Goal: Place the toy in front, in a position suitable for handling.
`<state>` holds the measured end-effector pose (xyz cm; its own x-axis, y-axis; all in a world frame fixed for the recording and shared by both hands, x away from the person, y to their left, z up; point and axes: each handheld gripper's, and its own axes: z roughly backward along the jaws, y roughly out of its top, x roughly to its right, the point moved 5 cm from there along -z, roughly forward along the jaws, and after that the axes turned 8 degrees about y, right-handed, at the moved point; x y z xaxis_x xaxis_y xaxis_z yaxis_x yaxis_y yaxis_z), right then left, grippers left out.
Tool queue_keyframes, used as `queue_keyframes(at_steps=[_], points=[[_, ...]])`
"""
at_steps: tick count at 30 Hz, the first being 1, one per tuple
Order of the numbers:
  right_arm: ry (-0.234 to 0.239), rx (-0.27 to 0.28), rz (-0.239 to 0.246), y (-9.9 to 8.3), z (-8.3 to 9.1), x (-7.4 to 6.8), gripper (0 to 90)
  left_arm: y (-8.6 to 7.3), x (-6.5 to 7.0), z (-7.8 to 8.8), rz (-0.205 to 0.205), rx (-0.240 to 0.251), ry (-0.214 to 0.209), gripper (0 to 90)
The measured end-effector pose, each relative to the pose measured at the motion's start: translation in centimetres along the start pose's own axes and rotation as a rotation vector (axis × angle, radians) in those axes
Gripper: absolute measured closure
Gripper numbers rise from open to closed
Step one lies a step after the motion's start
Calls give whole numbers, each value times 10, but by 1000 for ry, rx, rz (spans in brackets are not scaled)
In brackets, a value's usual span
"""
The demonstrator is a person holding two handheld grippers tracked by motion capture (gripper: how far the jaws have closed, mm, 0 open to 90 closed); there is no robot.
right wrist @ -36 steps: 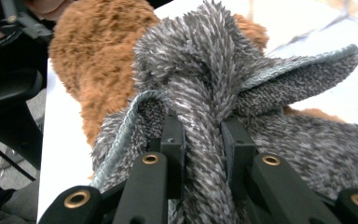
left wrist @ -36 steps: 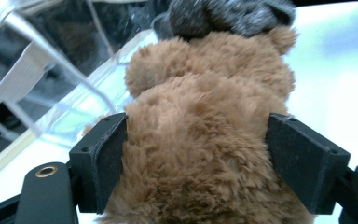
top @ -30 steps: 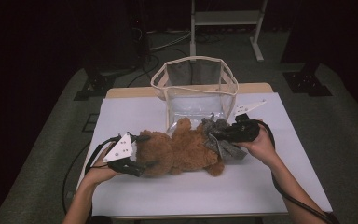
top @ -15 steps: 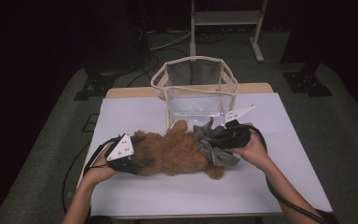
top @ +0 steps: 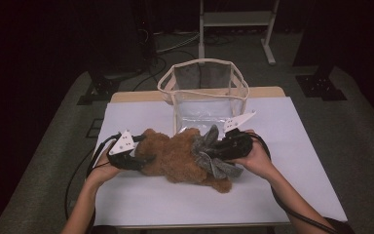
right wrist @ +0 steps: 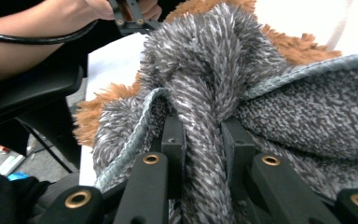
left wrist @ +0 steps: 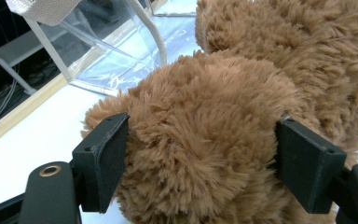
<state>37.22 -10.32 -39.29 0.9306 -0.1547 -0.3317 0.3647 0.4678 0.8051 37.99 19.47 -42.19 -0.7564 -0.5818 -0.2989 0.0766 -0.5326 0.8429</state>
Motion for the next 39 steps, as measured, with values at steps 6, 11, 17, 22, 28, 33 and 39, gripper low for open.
queue_keyframes(at_steps=[6, 11, 17, 22, 28, 33, 39], points=[[-32, 45, -39, -6, 14, 15, 737, 19, 11, 7, -64, 37, -32, 230], [-50, 59, -43, -11, 21, 17, 736, 41, 32, 10, -145, 65, -75, 226], [-59, 84, -53, -19, 34, 17, 735, 62, 63, 1, -217, 107, -153, 202], [-66, 96, -70, -30, 43, 17, 735, 70, 82, -15, -256, 97, -197, 174], [-68, 118, -97, -45, 54, 19, 735, 75, 95, -35, -275, 84, -214, 123], [-68, 122, -108, -54, 58, 20, 735, 80, 101, -49, -308, 64, -201, 89], [-66, 124, -111, -59, 62, 19, 735, 79, 107, -64, -350, 23, -185, 27]])
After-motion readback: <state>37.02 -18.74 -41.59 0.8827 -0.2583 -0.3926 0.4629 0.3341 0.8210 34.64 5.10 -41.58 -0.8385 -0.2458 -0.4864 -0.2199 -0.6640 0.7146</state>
